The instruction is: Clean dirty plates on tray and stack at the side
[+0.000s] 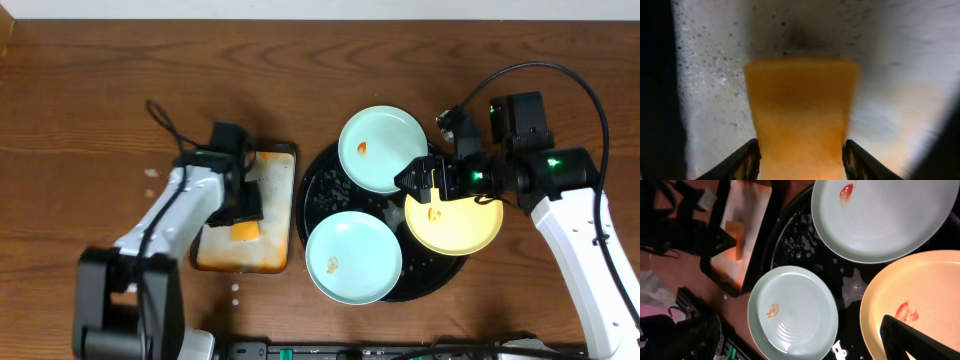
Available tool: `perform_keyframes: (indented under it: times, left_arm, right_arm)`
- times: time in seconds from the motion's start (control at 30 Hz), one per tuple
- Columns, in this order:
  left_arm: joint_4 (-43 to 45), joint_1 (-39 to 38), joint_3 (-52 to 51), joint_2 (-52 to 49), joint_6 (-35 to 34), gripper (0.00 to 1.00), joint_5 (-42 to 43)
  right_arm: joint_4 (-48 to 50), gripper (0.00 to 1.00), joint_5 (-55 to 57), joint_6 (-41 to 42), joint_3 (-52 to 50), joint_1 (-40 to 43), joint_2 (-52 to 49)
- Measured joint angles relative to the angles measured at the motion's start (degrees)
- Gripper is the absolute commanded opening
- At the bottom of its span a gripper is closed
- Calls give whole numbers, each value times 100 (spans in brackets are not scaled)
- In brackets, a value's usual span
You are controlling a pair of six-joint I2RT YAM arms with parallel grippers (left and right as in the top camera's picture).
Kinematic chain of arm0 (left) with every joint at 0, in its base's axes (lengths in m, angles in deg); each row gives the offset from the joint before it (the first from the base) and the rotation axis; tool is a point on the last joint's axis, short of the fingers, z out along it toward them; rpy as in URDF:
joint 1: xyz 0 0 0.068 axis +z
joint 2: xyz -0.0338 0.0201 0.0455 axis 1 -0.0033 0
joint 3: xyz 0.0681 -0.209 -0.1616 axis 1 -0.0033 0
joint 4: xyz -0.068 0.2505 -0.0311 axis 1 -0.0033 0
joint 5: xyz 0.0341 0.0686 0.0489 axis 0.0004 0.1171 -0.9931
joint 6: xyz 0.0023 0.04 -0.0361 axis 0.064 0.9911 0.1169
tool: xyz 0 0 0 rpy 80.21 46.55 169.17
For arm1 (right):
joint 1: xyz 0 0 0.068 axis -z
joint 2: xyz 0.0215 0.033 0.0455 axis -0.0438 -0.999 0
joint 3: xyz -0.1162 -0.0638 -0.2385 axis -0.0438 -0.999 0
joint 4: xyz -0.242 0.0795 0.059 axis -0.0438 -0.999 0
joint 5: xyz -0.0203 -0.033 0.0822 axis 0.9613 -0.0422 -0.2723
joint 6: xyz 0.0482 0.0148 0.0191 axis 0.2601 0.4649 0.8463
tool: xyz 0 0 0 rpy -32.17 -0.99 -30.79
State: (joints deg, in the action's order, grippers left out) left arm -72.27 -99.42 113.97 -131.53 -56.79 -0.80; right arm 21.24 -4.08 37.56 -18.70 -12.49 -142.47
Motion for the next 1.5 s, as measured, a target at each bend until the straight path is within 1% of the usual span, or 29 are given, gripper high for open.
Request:
perform_keyframes:
  times: [0.07,0.13,0.2,0.23,0.27,0.33,0.47,0.7,0.83,0.97,1.03,1.27,1.5]
  left_arm:
    - [26,-26,0,-177,-114,43,-197]
    - [151,-26,0,-334,-249,34,-330]
    - [280,-26,0,-439,-356,23,-356]
    - [323,-26,0,-468,-389,20,-354]
    - [363,-26,0,-485,-417,15,-341]
    - [417,-26,0,-501,-470,8,-306]
    - [496,-26,0,-507,-476,7,-282]
    - [367,-15,2,-444,-214,7,-52]
    - [245,-17,2,-17,-96,8,184]
    - [240,-15,26,638,-52,7,262]
    - [262,-15,68,798,-42,7,302]
    - [907,-15,-286,542,-33,7,297]
    - [1167,-15,-479,87,9,7,297]
  right_arm:
    - [-24,99,4,0,0,0,0]
    - [-33,99,4,0,0,0,0]
    - [-26,99,13,0,0,0,0]
    - [-26,99,15,0,0,0,0]
    - [-26,99,17,0,0,0,0]
    - [-28,99,17,0,0,0,0]
    - [-24,99,17,0,0,0,0]
    - [-26,99,17,0,0,0,0]
    - [-9,99,17,0,0,0,0]
    - [-7,99,20,0,0,0,0]
    - [-2,99,20,0,0,0,0]
    - [9,99,20,0,0,0,0]
    - [11,99,20,0,0,0,0]
